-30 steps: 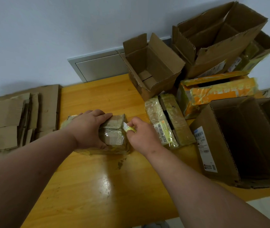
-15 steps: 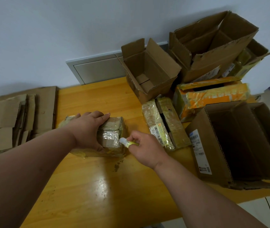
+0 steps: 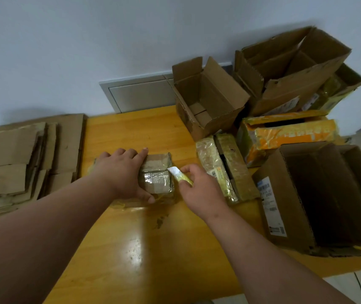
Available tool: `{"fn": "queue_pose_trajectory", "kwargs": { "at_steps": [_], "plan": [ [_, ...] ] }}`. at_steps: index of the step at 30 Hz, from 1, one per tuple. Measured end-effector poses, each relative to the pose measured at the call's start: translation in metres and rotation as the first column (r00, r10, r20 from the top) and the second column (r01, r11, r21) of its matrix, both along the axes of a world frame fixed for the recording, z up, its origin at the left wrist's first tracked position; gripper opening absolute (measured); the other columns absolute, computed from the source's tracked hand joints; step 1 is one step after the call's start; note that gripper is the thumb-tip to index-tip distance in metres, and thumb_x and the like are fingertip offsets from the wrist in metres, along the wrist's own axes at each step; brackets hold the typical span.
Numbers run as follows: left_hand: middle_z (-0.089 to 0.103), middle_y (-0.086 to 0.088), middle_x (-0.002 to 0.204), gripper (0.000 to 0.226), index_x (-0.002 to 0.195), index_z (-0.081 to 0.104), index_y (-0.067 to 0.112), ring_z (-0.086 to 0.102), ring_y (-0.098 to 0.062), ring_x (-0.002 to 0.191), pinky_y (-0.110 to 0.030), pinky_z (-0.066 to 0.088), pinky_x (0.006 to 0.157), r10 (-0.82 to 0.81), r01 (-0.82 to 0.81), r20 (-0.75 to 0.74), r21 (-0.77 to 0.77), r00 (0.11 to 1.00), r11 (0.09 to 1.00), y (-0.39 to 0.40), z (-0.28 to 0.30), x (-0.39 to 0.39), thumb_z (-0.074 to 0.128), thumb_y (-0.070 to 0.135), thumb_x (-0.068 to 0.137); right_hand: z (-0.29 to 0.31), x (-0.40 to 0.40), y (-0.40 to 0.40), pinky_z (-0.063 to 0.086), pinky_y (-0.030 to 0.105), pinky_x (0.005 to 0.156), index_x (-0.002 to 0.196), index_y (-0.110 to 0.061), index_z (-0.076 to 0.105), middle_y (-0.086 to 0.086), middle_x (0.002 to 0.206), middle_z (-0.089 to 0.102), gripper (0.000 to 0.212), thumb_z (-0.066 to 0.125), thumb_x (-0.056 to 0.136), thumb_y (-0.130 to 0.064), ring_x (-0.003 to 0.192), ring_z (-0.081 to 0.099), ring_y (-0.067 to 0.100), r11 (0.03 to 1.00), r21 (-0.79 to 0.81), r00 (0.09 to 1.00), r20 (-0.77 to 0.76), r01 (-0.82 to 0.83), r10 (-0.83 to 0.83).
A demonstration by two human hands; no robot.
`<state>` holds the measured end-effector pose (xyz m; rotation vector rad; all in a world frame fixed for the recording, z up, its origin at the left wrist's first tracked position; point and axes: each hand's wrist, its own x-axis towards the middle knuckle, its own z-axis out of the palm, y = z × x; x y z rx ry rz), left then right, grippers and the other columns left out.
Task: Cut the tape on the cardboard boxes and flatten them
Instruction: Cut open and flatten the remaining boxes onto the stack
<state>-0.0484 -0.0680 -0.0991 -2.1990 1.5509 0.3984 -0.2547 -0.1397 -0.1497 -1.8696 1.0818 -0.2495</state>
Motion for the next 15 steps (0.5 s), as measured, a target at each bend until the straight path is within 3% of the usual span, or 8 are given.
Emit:
{"fn": "queue_pose_trajectory", "kwargs": {
  "at_steps": [6, 9, 12, 15],
  "plan": [
    [0.041, -0.005, 0.145, 0.145, 0.154, 0.012, 0.025, 0.038, -0.03, 0.132, -0.05, 0.037, 0.101, 0.147, -0.143, 0.023, -0.136, 0.989, 0.98, -0.005, 0.008, -0.006, 0.033, 0.107, 0.036, 0.016, 0.019, -0.009, 0.036, 0.026, 0.048, 0.112, -0.037, 0.051, -0.005, 0.072, 0.058, 0.017, 0.05, 0.095, -0.034, 0.059, 0.056, 0.014, 0.988, -0.156, 0.999, 0.026, 0.021, -0.018],
    [0.043, -0.007, 0.141, 0.142, 0.152, 0.015, 0.024, 0.04, -0.03, 0.129, -0.05, 0.044, 0.093, 0.256, -0.259, -0.045, -0.207, 0.966, 0.943, -0.006, 0.011, -0.006, 0.033, 0.106, 0.037, 0.028, 0.034, -0.016, 0.044, 0.029, 0.052, 0.113, -0.038, 0.051, -0.008, 0.073, 0.058, 0.019, 0.051, 0.094, -0.037, 0.061, 0.058, 0.015, 0.982, -0.183, 0.996, 0.084, 0.051, -0.037],
    [0.048, -0.006, 0.133, 0.134, 0.142, 0.028, 0.024, 0.044, -0.03, 0.123, -0.048, 0.048, 0.086, 0.317, -0.324, -0.065, -0.233, 0.946, 0.917, -0.006, 0.014, -0.007, 0.031, 0.106, 0.036, 0.035, 0.047, -0.016, 0.056, 0.037, 0.063, 0.112, -0.044, 0.041, -0.007, 0.083, 0.061, 0.018, 0.048, 0.096, -0.039, 0.069, 0.067, 0.018, 0.994, -0.087, 0.994, 0.094, 0.065, -0.057],
    [0.051, -0.006, 0.125, 0.111, 0.134, 0.038, 0.022, 0.051, -0.029, 0.114, -0.045, 0.051, 0.082, 0.381, -0.403, -0.135, -0.253, 0.915, 0.879, -0.005, 0.015, -0.003, 0.044, 0.099, 0.054, 0.035, 0.056, -0.016, 0.058, 0.043, 0.067, 0.106, -0.044, 0.033, -0.004, 0.09, 0.063, 0.015, 0.045, 0.098, -0.039, 0.072, 0.07, 0.02, 0.993, -0.017, 0.989, 0.092, 0.114, -0.112]
  ]
}}
